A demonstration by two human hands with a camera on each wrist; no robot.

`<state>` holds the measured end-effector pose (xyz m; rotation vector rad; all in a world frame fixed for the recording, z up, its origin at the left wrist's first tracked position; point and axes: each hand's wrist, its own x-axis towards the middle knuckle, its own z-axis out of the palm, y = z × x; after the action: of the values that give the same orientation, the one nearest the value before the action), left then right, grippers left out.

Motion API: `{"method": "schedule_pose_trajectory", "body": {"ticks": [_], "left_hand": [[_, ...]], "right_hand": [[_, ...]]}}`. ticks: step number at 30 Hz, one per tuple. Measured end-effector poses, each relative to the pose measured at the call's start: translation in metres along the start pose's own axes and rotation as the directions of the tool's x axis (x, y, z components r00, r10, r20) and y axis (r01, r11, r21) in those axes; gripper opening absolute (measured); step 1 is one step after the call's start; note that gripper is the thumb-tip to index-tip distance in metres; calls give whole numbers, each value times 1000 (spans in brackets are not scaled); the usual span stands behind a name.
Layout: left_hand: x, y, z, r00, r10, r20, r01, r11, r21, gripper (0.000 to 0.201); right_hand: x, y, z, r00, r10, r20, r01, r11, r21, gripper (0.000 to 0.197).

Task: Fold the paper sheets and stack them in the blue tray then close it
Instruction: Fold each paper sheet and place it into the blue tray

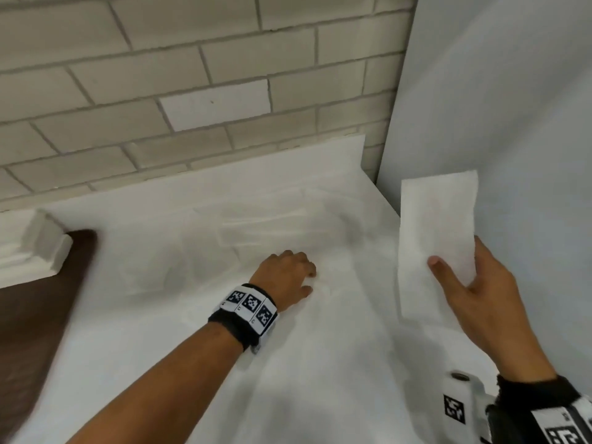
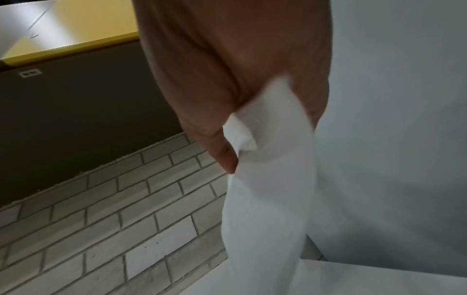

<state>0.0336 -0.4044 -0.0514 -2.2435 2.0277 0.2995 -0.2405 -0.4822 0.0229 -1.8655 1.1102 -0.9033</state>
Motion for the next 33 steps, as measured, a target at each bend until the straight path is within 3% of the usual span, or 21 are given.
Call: {"method": "schedule_pose_trajectory", "body": {"ticks": [4, 6, 8, 12, 14, 15, 17, 21, 24, 26, 29, 31, 33], "left_hand": [[1, -5, -2, 998, -34, -45, 32, 998, -59, 28], [-4, -9, -7, 991, -93, -94, 69, 969, -239, 29], [-11, -13, -18, 973, -163, -164, 61, 865, -499, 26], [-33, -16, -54, 894, -380, -235, 31, 577, -816, 18], [-48, -15, -69, 839, -506, -200, -1, 366, -931, 22], [-56, -13, -74, 836, -529, -144, -24, 228, -973, 21], [-74, -7, -79, 877, -479, -36, -55, -26, -998, 23], [-111, 0, -78, 885, -463, 58, -88, -288, -954, 47], [-136, -6, -71, 890, -446, 93, -164, -505, -848, 77], [-150, -6, -64, 881, -467, 70, -198, -500, -843, 78], [-161, -5, -53, 836, -548, 31, -205, -364, -909, 44], [-167, -8, -46, 762, -647, -4, -176, -202, -963, 29], [-175, -12, -41, 685, -718, -121, -147, 26, -989, 17]], "right_hand": [[-1, 10, 3, 999, 21, 32, -23, 999, 40, 25], [-2, 11, 10, 997, 26, 67, -32, 996, 82, 22], [-3, 6, 15, 991, 29, 128, -48, 987, 151, 20], [1, -7, 24, 966, -53, 252, -1, 978, 206, 15], [4, -18, 33, 941, -89, 327, 6, 969, 248, 16], [6, -24, 40, 928, -96, 359, -7, 961, 277, 17], [6, -39, 60, 906, -97, 412, -53, 940, 336, 21], [-1, -62, 106, 874, -78, 480, -135, 909, 394, 23], [-12, -71, 132, 878, -74, 472, -162, 883, 440, 17], [-19, -75, 146, 879, -75, 471, -173, 871, 460, 22], [-31, -83, 167, 858, -113, 501, -143, 885, 444, 40], [-40, -90, 179, 835, -161, 526, -92, 901, 423, 45], [-48, -95, 187, 800, -214, 560, -39, 913, 405, 47]]}}
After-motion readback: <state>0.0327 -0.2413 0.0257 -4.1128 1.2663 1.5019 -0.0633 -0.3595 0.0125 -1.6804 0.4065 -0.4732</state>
